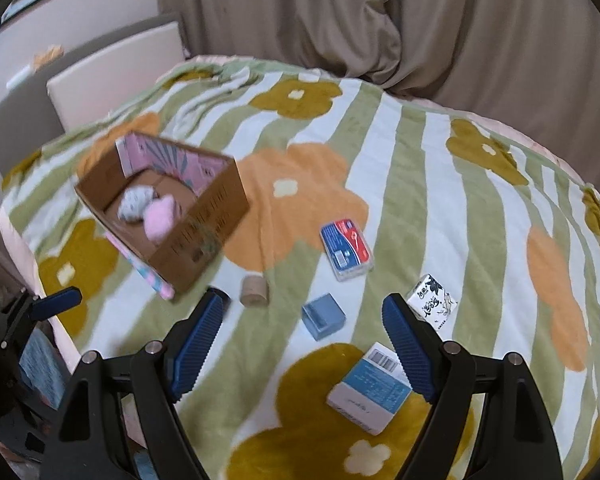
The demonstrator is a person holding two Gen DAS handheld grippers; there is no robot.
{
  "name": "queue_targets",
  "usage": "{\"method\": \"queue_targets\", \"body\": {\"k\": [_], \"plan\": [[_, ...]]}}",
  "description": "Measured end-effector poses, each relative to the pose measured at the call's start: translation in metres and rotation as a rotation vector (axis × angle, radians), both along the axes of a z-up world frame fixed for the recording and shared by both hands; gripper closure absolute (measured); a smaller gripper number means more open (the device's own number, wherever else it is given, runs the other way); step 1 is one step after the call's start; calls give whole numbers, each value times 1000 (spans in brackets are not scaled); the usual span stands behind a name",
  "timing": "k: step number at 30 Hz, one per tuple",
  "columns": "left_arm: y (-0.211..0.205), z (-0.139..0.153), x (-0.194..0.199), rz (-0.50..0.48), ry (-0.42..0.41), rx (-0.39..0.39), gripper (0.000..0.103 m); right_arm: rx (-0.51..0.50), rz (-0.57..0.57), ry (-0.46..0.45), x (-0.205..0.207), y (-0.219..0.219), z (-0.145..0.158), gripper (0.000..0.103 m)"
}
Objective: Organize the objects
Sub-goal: 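Withdraw both tools from the box and move toward the remaining items, then grasp the black jar with the left tool while the right grasps the blue cube box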
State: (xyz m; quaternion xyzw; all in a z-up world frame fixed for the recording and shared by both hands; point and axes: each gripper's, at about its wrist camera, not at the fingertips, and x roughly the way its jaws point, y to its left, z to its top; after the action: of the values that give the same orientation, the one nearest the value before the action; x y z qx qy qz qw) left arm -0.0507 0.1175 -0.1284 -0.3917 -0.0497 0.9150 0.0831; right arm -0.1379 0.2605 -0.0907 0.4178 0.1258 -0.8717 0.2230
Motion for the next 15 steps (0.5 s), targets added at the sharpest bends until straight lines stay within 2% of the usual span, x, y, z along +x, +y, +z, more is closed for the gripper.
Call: {"method": "queue_targets", "body": {"k": [6, 9, 15], "plan": [[27, -43, -18, -8, -33, -47, 1, 26, 37, -18, -18, 13, -40, 24], [33, -63, -33, 23, -61, -64, 2, 34, 63, -41, -27, 17, -59, 24], [35, -84, -61, 94, -94, -91, 4, 53, 118, -79, -43, 18, -87, 24]]}}
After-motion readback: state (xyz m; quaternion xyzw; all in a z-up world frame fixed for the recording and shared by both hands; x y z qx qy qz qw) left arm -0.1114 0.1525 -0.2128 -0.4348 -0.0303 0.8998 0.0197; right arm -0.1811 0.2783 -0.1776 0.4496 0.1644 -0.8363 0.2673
